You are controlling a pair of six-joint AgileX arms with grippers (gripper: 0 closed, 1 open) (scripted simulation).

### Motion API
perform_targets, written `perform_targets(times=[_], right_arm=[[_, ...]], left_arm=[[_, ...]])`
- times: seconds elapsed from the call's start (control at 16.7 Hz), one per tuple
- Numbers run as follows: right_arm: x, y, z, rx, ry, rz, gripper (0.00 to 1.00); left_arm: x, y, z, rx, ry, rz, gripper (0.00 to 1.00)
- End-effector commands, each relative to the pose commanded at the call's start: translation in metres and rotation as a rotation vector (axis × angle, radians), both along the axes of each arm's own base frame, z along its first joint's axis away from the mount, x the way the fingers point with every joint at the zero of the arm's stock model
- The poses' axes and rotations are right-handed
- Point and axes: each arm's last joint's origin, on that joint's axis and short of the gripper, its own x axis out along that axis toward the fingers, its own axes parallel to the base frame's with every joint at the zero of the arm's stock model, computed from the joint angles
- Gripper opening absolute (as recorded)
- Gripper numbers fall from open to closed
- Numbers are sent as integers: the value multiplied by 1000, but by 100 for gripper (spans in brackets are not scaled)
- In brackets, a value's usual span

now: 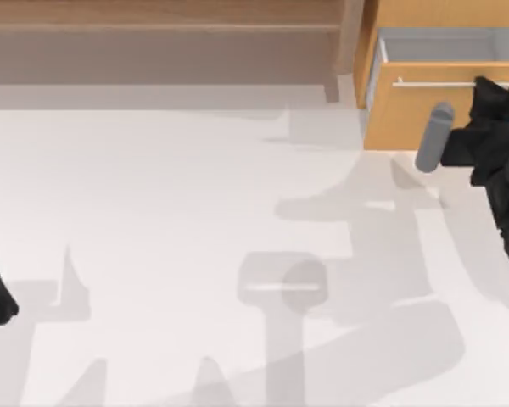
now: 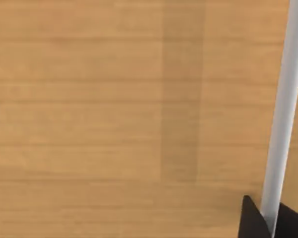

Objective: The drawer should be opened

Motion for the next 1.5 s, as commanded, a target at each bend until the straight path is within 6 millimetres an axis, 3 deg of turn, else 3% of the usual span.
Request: perform_targets(times=[0.36, 0.78, 1.2, 1.5], right_arm=[[-50, -1, -2, -2, 12, -3, 0], [-57, 0, -2, -2, 7, -1, 0], [-112, 0, -3, -3, 12, -3, 0], [-116, 0, -2, -2, 9, -3, 0]], left_arm=[[0, 0, 0, 0, 0, 0, 100], [0, 0, 0, 0, 0, 0, 100], [0, 0, 0, 0, 0, 0, 100], [0, 0, 0, 0, 0, 0, 100]])
